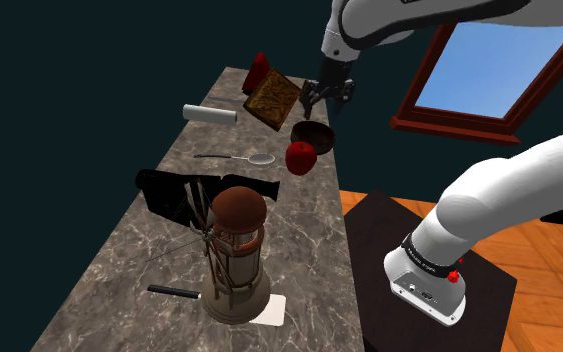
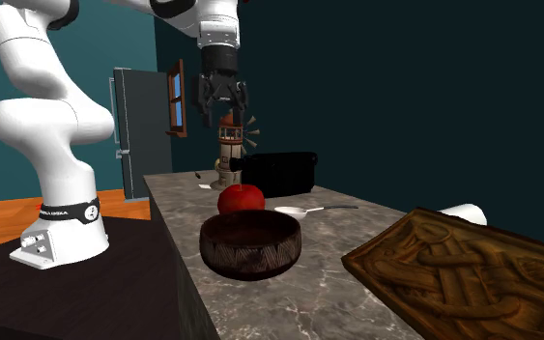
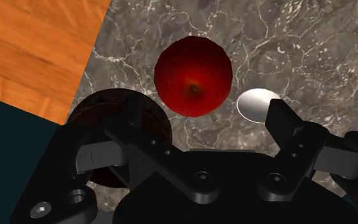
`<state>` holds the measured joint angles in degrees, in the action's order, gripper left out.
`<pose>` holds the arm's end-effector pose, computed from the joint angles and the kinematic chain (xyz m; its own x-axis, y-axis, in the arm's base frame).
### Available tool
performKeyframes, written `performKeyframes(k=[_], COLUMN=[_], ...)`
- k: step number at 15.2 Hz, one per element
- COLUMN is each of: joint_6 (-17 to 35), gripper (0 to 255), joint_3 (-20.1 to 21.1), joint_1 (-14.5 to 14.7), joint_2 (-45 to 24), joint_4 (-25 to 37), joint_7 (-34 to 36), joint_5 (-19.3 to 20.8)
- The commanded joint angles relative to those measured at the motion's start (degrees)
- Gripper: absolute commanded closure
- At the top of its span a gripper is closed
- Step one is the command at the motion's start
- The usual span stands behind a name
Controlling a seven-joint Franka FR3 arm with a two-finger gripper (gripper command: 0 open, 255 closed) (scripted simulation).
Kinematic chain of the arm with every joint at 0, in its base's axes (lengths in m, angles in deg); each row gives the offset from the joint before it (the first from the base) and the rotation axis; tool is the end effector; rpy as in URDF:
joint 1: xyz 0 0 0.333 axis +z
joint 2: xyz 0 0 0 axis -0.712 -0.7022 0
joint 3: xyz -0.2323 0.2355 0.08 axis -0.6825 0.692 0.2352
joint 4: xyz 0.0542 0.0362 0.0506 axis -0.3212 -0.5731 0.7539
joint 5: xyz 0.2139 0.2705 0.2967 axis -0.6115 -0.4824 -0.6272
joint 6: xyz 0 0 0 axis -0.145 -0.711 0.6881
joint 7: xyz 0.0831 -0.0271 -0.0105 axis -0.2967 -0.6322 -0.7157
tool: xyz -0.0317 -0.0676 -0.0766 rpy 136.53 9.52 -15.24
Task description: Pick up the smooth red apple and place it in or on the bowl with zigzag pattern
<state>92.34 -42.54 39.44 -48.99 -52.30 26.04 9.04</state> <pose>0.4551 0.0264 0.4815 0.9247 -0.3799 0.0250 -0.3796 -0.9250 -0.0145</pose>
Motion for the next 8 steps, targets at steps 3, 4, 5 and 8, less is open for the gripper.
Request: performKeyframes(k=[3,4,5,8], joint_6=[6.9,8.5,10.1,12.8], gripper=[0,0,0,0], joint_3=[1.3,1.5,1.6,1.8], joint_1=[-1.4,-1.8,-2.2,-2.4], joint_2=[-7.3,-9.2,-11.2,-13.3], joint_4=[-0.4,-0.4,-0.2,-1.0], joint_7=[4.8,5.9,7.0,7.8], joint_5=[0.3,0.5,0.7,1.0])
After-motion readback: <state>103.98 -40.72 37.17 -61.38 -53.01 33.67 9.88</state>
